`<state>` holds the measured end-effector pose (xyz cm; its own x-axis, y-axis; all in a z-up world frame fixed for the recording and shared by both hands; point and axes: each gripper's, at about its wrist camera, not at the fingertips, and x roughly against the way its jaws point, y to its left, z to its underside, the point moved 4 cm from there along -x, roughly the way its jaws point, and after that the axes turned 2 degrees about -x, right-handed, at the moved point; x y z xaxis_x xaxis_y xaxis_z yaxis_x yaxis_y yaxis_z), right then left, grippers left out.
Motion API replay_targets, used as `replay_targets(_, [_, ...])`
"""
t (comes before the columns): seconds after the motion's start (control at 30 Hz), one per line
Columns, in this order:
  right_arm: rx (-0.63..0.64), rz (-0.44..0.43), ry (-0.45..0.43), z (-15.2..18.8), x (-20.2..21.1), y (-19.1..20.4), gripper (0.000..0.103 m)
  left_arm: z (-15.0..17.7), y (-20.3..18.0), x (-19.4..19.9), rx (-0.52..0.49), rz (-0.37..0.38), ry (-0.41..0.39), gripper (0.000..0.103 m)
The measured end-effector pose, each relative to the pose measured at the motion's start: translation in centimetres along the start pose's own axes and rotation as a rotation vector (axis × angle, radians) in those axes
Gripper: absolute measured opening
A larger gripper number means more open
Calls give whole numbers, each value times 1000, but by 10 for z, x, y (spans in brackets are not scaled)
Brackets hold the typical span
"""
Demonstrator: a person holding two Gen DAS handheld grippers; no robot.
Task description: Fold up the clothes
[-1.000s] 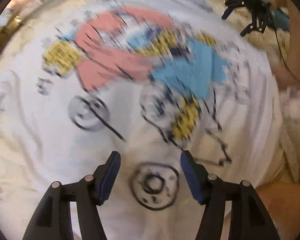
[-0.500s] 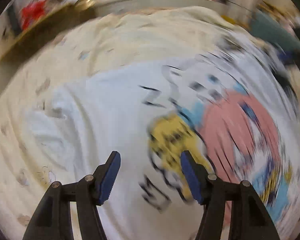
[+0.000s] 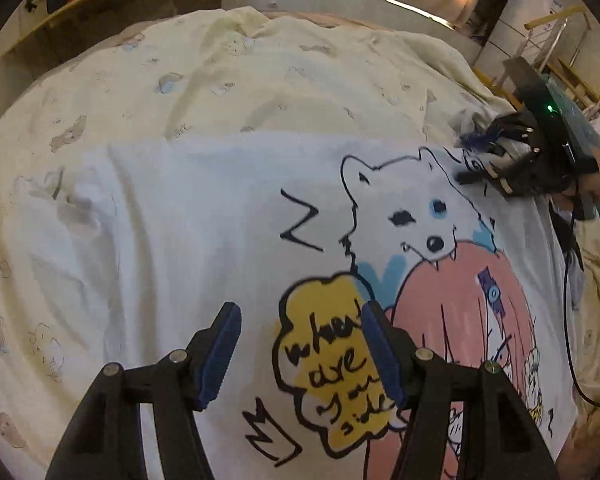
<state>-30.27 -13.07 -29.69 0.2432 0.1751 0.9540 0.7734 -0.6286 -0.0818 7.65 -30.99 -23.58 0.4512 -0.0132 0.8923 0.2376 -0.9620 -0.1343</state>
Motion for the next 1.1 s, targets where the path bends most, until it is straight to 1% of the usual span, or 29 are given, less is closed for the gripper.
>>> replay_targets(0.03, [49, -7, 8, 2, -1, 9, 3, 0, 0, -1, -3, -4, -1, 63])
replay_targets(0.1, [171, -2, -35, 12, 10, 33, 2, 0, 2, 1, -5, -11, -12, 63])
replay_targets(0.17, [203, 1, -103, 25, 34, 50, 2, -2, 0, 9, -28, -24, -51, 63])
replay_targets(0.2, [213, -14, -142, 34, 51, 60, 2, -3, -1, 14, -44, -28, -75, 63])
replay_targets(0.27, [220, -38, -180, 52, 73, 76, 2, -8, -8, 25, -79, -15, -122, 63])
replay_targets(0.33, [238, -56, -185, 77, 90, 97, 2, -13, -15, 34, -101, 9, -161, 63])
replay_targets(0.4, [269, -102, -161, 109, 97, 122, 2, -17, -21, 39, -111, 29, -187, 63])
replay_targets(0.5, [299, -153, -108, 153, 90, 156, 3, -19, -30, 44, -118, 52, -218, 63])
replay_targets(0.57, [318, -184, -75, 178, 82, 177, 3, -17, -34, 42, -119, 77, -205, 63])
replay_targets(0.6, [329, -197, -62, 186, 78, 187, 3, -15, -38, 39, -129, 77, -195, 63])
replay_targets(0.67, [346, -196, -44, 198, 72, 200, 3, -12, -46, 34, -158, 89, -184, 63])
replay_targets(0.73, [347, -189, -32, 206, 67, 207, 4, -9, -58, 18, -211, 84, -116, 63])
replay_targets(0.8, [311, -186, -20, 205, 64, 202, 6, -2, -67, -9, -250, 55, 7, 63])
replay_targets(0.83, [294, -191, -10, 204, 65, 199, 7, 0, -70, -18, -253, 66, 46, 63])
replay_targets(0.87, [280, -200, -6, 203, 67, 195, 10, 1, -73, -24, -249, 73, 68, 63])
replay_targets(0.9, [262, -217, -15, 201, 73, 191, 22, 2, -76, -30, -246, 79, 89, 63])
replay_targets(0.93, [240, -238, -36, 200, 80, 185, 27, 1, -78, -34, -247, 70, 97, 63])
replay_targets(0.97, [203, -263, -65, 197, 90, 177, 28, 1, -78, -37, -250, 48, 110, 62])
replay_targets(1.0, [163, -285, -92, 193, 100, 168, 33, 2, -76, -39, -251, 33, 121, 30])
replay_targets(1.03, [127, -300, -112, 189, 107, 158, 48, 4, -74, -41, -251, 19, 132, 4])
replay_targets(1.07, [90, -312, -133, 184, 114, 148, 61, 5, -72, -43, -252, 5, 142, 3])
replay_targets(1.1, [60, -310, -156, 179, 120, 138, 80, 5, -68, -36, -230, 15, 120, 3])
